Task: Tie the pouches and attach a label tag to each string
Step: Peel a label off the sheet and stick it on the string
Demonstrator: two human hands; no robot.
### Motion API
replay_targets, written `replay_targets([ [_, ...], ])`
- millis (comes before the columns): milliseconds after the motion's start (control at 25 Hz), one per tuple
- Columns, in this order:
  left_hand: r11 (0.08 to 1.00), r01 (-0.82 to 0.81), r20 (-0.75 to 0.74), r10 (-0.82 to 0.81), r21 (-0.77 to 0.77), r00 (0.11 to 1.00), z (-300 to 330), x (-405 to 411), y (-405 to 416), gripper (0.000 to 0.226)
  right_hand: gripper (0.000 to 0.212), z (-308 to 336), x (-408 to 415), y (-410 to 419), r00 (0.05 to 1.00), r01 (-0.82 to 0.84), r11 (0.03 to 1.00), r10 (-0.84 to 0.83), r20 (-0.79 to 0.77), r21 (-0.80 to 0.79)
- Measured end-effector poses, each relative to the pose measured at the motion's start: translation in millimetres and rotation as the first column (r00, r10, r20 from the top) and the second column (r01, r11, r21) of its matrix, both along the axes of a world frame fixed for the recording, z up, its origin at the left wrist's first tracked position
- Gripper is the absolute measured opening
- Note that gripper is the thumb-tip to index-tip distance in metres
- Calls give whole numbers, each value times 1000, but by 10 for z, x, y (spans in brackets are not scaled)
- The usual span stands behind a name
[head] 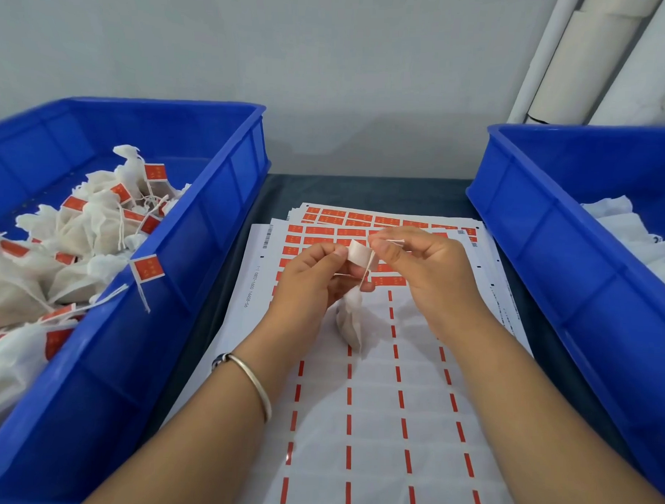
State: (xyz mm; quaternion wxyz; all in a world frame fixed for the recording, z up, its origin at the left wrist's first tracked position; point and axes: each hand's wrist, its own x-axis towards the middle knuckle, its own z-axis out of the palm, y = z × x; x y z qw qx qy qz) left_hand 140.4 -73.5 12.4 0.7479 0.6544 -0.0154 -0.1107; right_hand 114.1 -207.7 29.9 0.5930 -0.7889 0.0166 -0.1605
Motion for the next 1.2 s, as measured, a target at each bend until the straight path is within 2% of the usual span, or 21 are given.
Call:
replay_targets([
  [240,998,38,4,-38,47,999,-3,-17,-6,20,10,-37,23,-14,1000,21,999,-21,-6,24],
  [600,994,52,20,-55,98,998,12,-36,-3,19,13,-22,18,-13,994,100,994,-102,-36,-50],
  [880,982,147,76,-157,117,985,29,-64,23,19,16,2,-7,5,991,127,989,-130,-42,-70],
  [1200,989,87,158,-105,117,982,17,-70,10,11,20,-23,26,5,994,106,993,-108,-36,-52],
])
